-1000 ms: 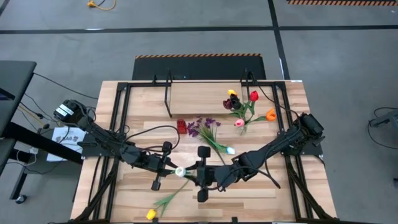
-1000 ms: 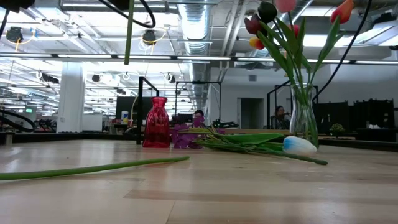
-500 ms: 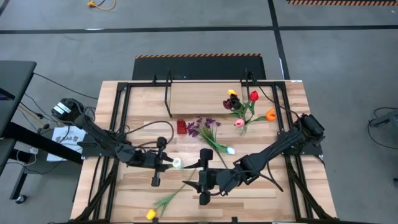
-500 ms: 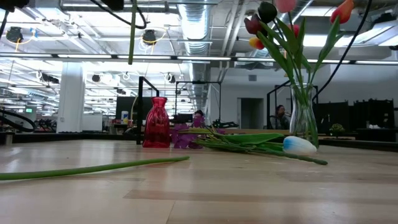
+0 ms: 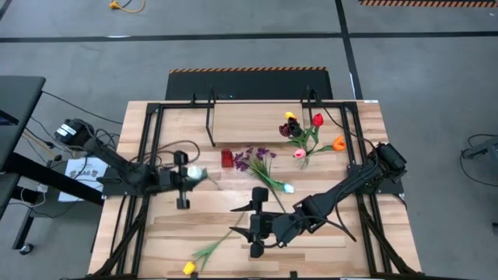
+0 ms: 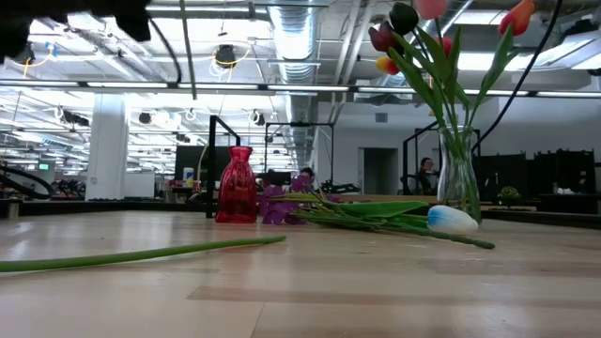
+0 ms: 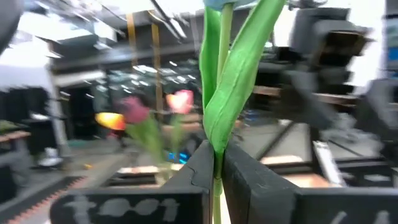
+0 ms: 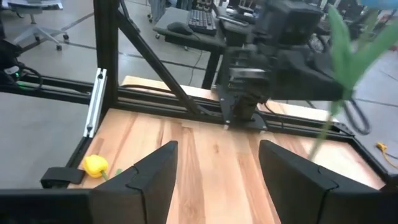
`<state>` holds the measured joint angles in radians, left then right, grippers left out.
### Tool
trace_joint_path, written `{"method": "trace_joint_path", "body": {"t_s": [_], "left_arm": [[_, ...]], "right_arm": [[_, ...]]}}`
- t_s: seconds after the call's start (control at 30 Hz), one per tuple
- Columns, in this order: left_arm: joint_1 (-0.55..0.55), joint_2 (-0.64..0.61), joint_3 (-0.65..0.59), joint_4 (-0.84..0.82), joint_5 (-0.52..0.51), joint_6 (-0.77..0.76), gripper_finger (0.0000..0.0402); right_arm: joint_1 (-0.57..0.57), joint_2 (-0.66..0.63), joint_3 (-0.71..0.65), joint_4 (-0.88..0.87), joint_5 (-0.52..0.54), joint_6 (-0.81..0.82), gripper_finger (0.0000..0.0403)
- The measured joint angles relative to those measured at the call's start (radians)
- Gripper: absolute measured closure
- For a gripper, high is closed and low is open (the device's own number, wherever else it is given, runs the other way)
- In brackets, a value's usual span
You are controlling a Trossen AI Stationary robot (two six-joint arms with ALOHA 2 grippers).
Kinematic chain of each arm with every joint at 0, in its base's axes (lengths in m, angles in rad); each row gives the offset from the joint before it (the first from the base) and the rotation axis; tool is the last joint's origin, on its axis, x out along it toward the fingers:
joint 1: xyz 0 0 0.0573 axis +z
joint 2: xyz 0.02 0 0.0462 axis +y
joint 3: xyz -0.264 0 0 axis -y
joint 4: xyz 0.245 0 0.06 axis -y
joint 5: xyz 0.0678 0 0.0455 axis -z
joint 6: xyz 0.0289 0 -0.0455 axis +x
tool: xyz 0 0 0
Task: Pick and place flowers into a vace then onto a shelf
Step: Put the left white flower into the red vase
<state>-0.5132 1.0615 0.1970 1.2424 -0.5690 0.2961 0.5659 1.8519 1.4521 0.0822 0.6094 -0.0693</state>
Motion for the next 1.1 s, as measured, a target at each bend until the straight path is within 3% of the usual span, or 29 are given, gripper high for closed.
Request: {"method": "trace_joint_path", "body": {"t_s": [0.1,0.27,0.6,0.83,1.1], "left_arm": [[0.080,-0.002,-0.051,0.074,0.021,0.022,0.0400],[0.254,-0.001,-0.051,0.037,0.212,-0.005,0.0400],[0.546,-0.001,-0.048,-0.005,0.421,-0.100,0.0400],[0.652,-0.001,-0.048,-0.002,0.515,-0.132,0.0400],[0.700,-0.001,-0.048,-0.002,0.563,-0.145,0.0400]], "right_arm": [[0.004,0.000,0.000,0.000,0.000,0.017,0.0191],[0.004,0.000,0.000,0.000,-0.001,0.018,0.0195],[0.004,0.000,0.000,-0.016,-0.005,0.018,0.0198],[0.004,0.000,0.000,-0.019,-0.005,0.019,0.0205],[0.003,0.000,0.000,-0.019,-0.006,0.018,0.0211]]}}
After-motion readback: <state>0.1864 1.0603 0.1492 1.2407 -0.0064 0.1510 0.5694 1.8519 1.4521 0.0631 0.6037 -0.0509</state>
